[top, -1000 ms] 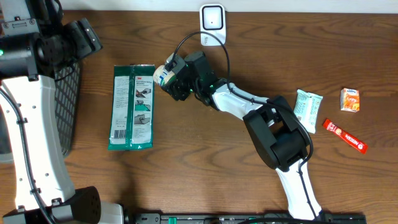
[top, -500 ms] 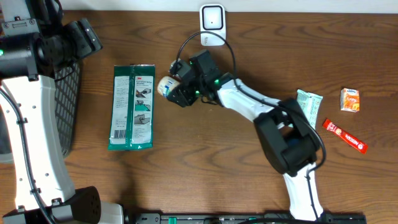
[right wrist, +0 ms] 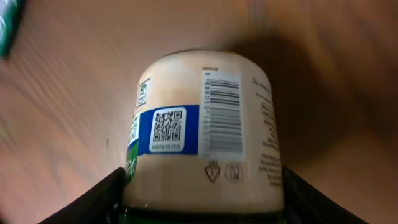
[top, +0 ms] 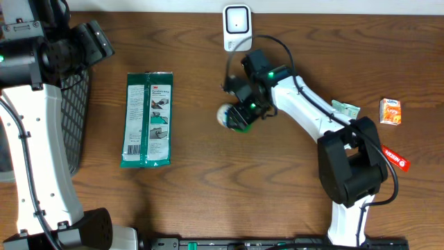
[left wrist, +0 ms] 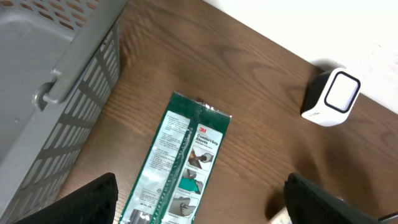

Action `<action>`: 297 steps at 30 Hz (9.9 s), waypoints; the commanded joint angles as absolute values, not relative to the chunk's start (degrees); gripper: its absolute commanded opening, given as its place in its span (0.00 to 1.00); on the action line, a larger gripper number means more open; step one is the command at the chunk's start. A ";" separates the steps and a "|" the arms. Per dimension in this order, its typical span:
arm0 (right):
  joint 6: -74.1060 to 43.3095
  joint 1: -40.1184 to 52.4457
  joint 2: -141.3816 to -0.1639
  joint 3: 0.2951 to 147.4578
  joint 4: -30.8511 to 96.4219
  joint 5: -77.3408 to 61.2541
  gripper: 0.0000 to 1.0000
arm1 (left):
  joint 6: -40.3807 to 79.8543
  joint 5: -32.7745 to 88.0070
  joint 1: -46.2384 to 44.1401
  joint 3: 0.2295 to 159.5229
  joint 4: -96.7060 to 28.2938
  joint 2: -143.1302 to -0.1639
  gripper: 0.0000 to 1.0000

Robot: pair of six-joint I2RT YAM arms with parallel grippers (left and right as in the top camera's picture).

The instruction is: Scan the item barcode

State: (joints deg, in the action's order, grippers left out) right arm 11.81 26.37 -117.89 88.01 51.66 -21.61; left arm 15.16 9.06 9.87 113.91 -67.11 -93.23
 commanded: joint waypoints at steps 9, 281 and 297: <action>11.53 25.93 -112.33 88.29 68.29 -19.53 0.55 | 14.68 9.41 10.07 114.21 -67.26 -93.38 0.85; -11.33 29.50 -106.48 106.15 80.25 -11.38 0.71 | 14.68 9.41 10.07 114.21 -67.26 -93.38 0.85; -21.43 31.77 -106.52 105.19 80.31 -8.38 0.99 | 14.68 9.41 10.07 114.21 -67.26 -93.38 0.85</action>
